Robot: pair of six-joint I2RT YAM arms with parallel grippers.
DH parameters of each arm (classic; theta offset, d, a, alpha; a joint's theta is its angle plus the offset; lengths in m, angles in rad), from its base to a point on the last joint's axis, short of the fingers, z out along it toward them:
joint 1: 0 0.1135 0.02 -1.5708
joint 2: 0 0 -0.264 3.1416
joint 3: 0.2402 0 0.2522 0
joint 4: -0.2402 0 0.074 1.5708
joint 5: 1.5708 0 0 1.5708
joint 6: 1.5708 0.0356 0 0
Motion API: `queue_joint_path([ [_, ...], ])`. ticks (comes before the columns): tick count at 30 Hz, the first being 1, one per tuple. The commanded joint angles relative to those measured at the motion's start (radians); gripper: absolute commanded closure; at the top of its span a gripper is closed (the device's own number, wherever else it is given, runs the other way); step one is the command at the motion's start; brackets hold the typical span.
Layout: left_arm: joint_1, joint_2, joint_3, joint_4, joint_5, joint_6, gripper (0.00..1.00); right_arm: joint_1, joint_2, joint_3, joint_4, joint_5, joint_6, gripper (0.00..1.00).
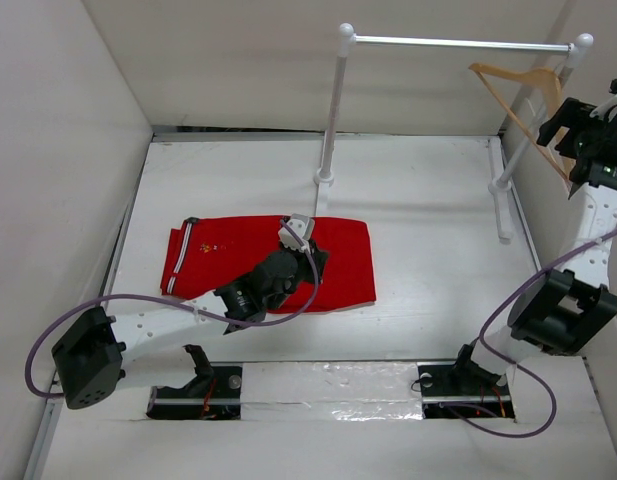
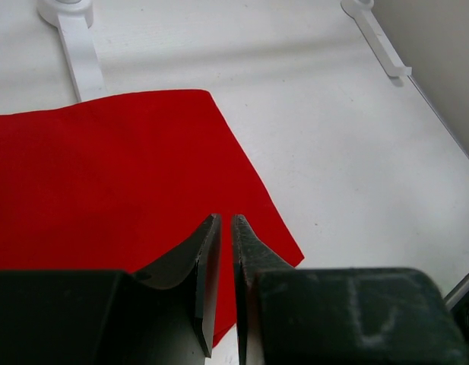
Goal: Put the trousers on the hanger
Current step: Pick up the hanger from the clothesline.
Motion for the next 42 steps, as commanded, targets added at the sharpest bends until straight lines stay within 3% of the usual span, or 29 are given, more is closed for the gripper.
queue_joint_path([
  [1, 0.005, -0.016, 0.030, 0.030, 0.006, 0.003, 0.91, -0.010, 0.038, 0.084, -0.091, -0.059, -0.073, 0.09],
  [7, 0.005, 0.018, 0.044, 0.028, 0.019, 0.001, 0.90, -0.010, 0.071, 0.099, -0.093, -0.043, -0.084, 0.07],
  [10, 0.005, 0.027, 0.048, 0.028, 0.019, 0.001, 0.90, -0.010, 0.087, 0.091, -0.082, -0.091, -0.079, 0.12],
  [18, 0.005, 0.021, 0.051, 0.017, 0.010, 0.000, 0.90, -0.001, 0.085, 0.058, -0.041, -0.166, -0.029, 0.41],
  [20, 0.005, 0.013, 0.047, 0.019, 0.009, 0.001, 0.90, -0.001, 0.075, 0.047, -0.033, -0.169, -0.024, 0.58],
  [31, 0.005, 0.007, 0.044, 0.022, 0.019, -0.005, 0.90, 0.079, 0.029, -0.089, 0.018, -0.042, -0.033, 0.59],
  [35, 0.005, 0.019, 0.048, 0.020, 0.018, -0.003, 0.90, 0.163, 0.007, -0.125, 0.028, 0.098, -0.096, 0.83],
  [38, 0.005, 0.024, 0.050, 0.020, 0.018, -0.005, 0.90, 0.200, -0.045, -0.166, 0.100, 0.145, -0.101, 0.94],
  [42, 0.005, 0.031, 0.050, 0.030, 0.021, -0.005, 0.89, 0.242, -0.099, -0.177, 0.191, 0.162, -0.056, 1.00],
])
